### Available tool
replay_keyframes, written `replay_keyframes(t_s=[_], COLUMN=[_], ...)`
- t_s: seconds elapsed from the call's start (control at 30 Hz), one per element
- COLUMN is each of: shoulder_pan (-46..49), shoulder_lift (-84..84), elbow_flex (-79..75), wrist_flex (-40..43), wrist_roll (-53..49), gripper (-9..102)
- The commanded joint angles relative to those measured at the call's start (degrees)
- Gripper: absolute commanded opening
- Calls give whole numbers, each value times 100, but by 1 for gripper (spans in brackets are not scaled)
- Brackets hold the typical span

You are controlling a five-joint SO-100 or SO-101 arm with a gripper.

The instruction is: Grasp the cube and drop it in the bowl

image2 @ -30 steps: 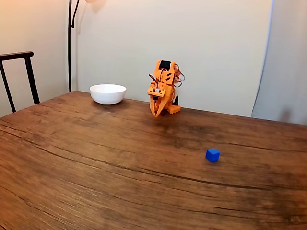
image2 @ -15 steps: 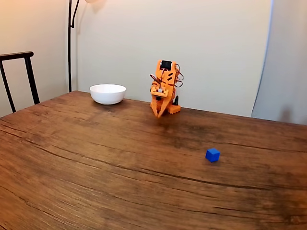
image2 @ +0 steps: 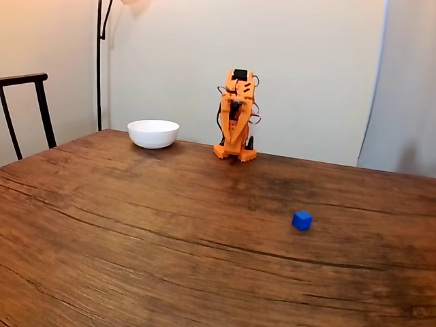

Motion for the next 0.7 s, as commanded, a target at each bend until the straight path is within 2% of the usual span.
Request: replay_keyframes(t_s=[0.0, 0.3, 0.5, 0.67], shoulder_pan=[-44, -70, -448, -624], shoulder_lift=[-35, -308, -2021, -3621], elbow_flex=[-360, -1143, -1978, -2725], wrist_flex=[-44, -79, -185, -1011], wrist_roll=[35, 272, 501, 879], gripper=[-1, -1, -1, 0])
